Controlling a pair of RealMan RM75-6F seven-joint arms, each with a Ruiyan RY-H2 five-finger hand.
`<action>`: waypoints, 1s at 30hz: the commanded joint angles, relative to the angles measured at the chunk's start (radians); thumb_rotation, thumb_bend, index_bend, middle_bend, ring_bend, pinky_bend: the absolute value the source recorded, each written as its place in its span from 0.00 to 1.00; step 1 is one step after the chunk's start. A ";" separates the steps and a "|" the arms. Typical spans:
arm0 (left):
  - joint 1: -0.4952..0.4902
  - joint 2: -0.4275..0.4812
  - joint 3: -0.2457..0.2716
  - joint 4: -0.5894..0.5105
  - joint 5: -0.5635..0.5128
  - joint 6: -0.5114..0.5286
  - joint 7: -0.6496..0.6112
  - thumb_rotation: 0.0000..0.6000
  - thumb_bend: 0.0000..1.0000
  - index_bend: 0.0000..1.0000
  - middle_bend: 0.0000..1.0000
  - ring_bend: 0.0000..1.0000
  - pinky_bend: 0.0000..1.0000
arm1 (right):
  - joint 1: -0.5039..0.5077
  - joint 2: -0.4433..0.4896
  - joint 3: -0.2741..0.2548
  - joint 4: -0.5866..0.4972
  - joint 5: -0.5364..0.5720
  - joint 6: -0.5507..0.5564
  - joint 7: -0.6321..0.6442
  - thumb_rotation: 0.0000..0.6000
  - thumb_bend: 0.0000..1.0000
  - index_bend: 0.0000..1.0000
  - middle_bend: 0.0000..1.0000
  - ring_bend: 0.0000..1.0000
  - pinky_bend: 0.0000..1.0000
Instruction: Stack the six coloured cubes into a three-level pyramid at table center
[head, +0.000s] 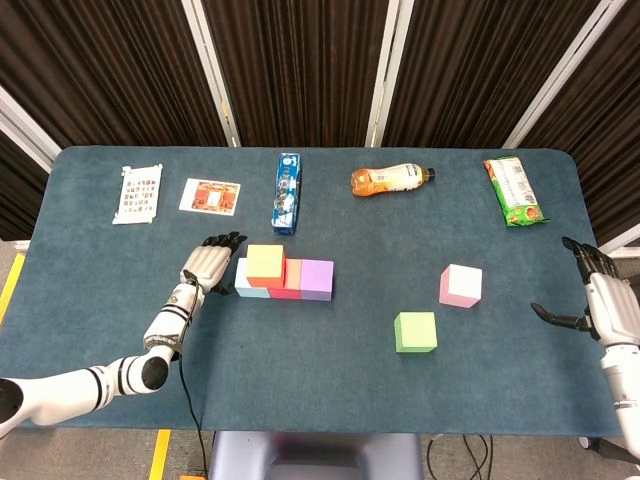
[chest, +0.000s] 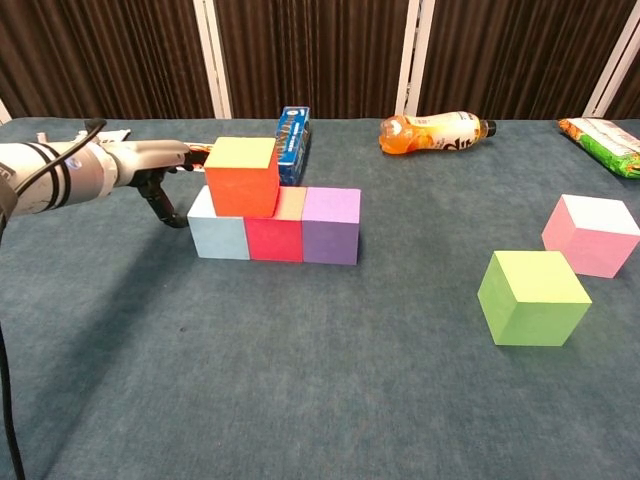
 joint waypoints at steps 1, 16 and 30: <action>-0.007 -0.005 -0.003 0.001 -0.006 0.002 0.009 1.00 0.34 0.00 0.00 0.00 0.07 | 0.003 -0.001 0.001 0.002 0.002 -0.003 -0.004 1.00 0.30 0.14 0.20 0.06 0.07; 0.068 0.081 0.007 -0.092 0.045 0.114 -0.024 1.00 0.34 0.00 0.00 0.00 0.07 | 0.034 -0.004 -0.021 0.012 -0.019 -0.079 -0.018 1.00 0.30 0.15 0.20 0.06 0.13; 0.321 0.282 0.067 -0.318 0.394 0.405 -0.210 1.00 0.34 0.03 0.00 0.00 0.08 | 0.159 -0.070 -0.112 0.004 -0.218 -0.269 -0.089 1.00 0.30 0.24 0.20 0.06 0.16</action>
